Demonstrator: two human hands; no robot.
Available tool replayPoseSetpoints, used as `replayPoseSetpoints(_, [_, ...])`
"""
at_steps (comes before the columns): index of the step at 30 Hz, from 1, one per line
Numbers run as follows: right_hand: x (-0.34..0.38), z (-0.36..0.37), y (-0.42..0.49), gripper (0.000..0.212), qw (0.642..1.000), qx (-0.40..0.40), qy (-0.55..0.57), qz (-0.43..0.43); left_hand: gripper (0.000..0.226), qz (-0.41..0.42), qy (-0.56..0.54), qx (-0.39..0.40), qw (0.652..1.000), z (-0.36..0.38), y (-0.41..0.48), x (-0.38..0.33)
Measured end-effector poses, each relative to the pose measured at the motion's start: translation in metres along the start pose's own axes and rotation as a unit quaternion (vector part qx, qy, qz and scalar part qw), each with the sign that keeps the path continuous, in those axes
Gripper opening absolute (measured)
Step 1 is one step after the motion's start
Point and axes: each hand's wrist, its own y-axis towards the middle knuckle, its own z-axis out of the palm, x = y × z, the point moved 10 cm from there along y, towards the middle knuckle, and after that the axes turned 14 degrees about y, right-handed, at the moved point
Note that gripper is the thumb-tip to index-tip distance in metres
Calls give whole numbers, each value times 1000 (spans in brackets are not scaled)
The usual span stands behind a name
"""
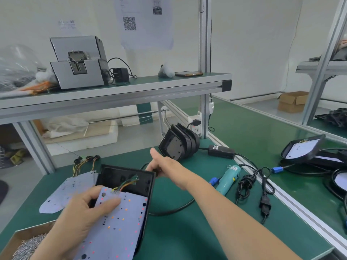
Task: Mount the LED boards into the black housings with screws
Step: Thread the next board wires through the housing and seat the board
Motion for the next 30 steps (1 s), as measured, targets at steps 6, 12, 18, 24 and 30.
replayPoseSetpoints(6, [14, -14, -6, 44, 969, -80, -215, -90, 34, -65, -110, 65, 990, 16, -1, 12])
replayPoseSetpoints(12, [83, 52, -68, 21, 866, -77, -355, -345, 27, -64, -145, -30, 987, 8, 5, 6])
replayPoseSetpoints(18, [70, 56, -55, 34, 866, -35, -439, -237, 30, -66, -136, -24, 988, 17, 2, 7])
replayPoseSetpoints(24, [58, 35, -45, 13, 971, -36, -190, -141, 54, 17, 223, -81, 971, 7, 3, -15])
replayPoseSetpoints(30, [67, 18, -46, 12, 984, -60, -45, -163, 23, 51, 215, -115, 969, 3, 0, -14])
